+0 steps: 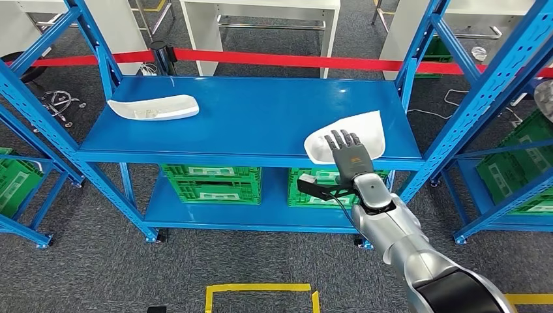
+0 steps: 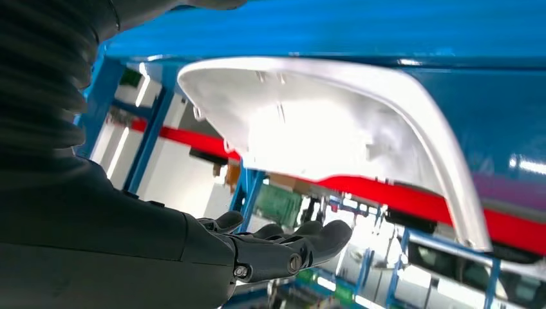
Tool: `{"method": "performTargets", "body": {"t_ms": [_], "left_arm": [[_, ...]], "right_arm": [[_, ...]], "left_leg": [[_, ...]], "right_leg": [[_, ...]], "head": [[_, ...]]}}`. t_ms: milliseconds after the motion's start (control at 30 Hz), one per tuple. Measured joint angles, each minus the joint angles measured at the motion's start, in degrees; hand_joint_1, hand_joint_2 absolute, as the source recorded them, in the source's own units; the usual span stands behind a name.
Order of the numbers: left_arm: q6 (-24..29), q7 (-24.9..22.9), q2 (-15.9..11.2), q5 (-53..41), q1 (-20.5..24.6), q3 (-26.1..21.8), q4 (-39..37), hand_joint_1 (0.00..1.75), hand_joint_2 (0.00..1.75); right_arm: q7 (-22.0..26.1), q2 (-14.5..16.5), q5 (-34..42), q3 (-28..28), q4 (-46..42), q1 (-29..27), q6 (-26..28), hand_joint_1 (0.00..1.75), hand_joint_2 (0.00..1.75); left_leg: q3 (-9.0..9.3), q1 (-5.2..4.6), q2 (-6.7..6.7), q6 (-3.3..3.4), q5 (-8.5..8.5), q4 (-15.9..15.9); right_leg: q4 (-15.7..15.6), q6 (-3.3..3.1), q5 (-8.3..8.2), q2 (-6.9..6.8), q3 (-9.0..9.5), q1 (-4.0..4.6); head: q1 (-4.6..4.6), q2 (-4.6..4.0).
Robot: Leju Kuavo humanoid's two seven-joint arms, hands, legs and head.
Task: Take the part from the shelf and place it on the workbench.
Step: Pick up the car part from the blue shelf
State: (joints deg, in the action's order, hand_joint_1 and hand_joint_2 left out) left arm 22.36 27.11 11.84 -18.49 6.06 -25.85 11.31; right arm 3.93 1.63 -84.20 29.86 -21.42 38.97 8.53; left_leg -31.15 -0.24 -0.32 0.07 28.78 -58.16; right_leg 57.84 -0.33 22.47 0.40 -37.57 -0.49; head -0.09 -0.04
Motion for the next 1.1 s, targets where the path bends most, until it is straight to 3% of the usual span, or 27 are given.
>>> {"method": "performTargets", "body": {"t_ms": [300, 500, 667, 733, 800, 867, 900, 967, 1033, 1100], "left_arm": [[-0.70, 0.34, 0.01, 0.00, -0.10, -0.01, -0.01, 0.00, 0.00], [-1.28, 0.40, -0.04, -0.19, -0.08, -0.01, -0.01, 0.00, 0.00], [-1.13, 0.20, -0.04, -0.28, -0.04, -0.01, 0.00, 0.00, 0.00], [-0.94, 0.12, -0.02, -0.30, -0.02, -0.01, 0.01, 0.00, 0.00], [-0.76, 0.07, -0.01, -0.33, -0.05, -0.01, 0.01, 0.00, 0.00], [-0.66, 0.04, 0.00, -0.35, -0.17, -0.01, -0.01, 0.00, 0.00], [-0.61, 0.00, 0.01, -0.36, -0.21, -0.01, -0.01, 0.00, 0.00], [-0.31, -0.22, 0.04, -0.38, -0.22, -0.01, -0.01, 0.00, 0.00], [0.47, -0.68, 0.06, -0.35, -0.12, -0.03, 0.01, 0.00, 0.00], [1.62, -1.15, 0.07, -0.33, -0.11, -0.05, 0.01, 0.00, 0.00]], "right_arm": [[0.39, -0.69, -0.01, 2.36, 0.01, -0.65, 3.67, 0.00, 1.75], [1.88, -0.91, 1.23, 2.36, 0.24, -1.11, 4.19, 0.00, 1.75], [2.43, -0.92, 1.65, 2.36, 0.32, -1.28, 4.09, 0.00, 1.75], [2.58, -0.92, 1.77, 2.36, 0.33, -1.28, 4.06, 0.00, 1.75], [2.55, -0.91, 1.85, 2.36, 0.41, -1.43, 4.03, 0.00, 1.75], [2.49, -0.92, 1.87, 2.36, 0.53, -1.79, 4.01, 0.00, 1.75], [2.55, -0.93, 1.92, 2.36, 0.57, -1.92, 4.00, 0.00, 1.75], [2.90, -0.93, 2.18, 2.36, 0.59, -1.98, 3.99, 0.00, 1.75], [3.70, -0.92, 2.73, 2.36, 0.61, -1.96, 4.00, 0.00, 1.75], [5.27, -0.91, 4.21, 2.11, 0.65, -2.16, 3.88, 0.00, 1.75]], "left_leg": [[-0.03, 0.00, -0.03, -0.01, -0.01, 0.00], [-0.62, -0.33, -0.02, 0.19, 0.06, -0.22], [-0.42, -0.25, 0.06, 1.52, -0.43, 0.42], [-0.08, -0.02, 0.18, 2.00, -0.82, 0.63], [-0.27, -0.03, 0.22, 2.12, -0.96, 0.55], [-0.42, -0.04, 0.22, 2.01, -0.92, 0.41], [-0.42, 0.01, 0.21, 1.86, -0.84, 0.28], [-0.34, 0.18, 0.20, 1.26, -0.51, -0.15], [-0.51, 0.22, 0.19, 0.46, -0.19, -0.61], [-0.81, 0.10, 0.17, -0.27, 0.07, -0.85]], "right_leg": [[0.00, 0.00, 0.00, 0.00, -0.02, -0.01], [-0.11, 0.44, -0.23, -0.02, -0.04, -0.41], [0.84, 1.47, -0.81, -0.05, -0.33, -0.52], [4.25, 1.52, 1.90, -0.10, -2.00, -0.52], [11.57, 1.58, 6.08, -0.11, -5.13, -0.50], [16.52, 1.65, 8.08, -0.14, -7.08, -0.56], [15.75, 1.66, 7.54, -0.15, -6.47, -0.61], [8.61, 1.60, 4.52, -0.21, -2.58, -0.73], [2.70, 1.19, 3.18, -0.24, 0.22, -0.53], [1.72, 0.53, 3.14, -0.21, 0.52, -0.30]], "head": [[0.01, 0.00], [0.00, 0.00], [0.03, 0.00], [0.18, 0.00], [0.29, 0.00], [0.30, 0.00], [0.30, 0.00], [0.31, 0.00], [0.31, 0.00], [0.29, 0.00]]}}
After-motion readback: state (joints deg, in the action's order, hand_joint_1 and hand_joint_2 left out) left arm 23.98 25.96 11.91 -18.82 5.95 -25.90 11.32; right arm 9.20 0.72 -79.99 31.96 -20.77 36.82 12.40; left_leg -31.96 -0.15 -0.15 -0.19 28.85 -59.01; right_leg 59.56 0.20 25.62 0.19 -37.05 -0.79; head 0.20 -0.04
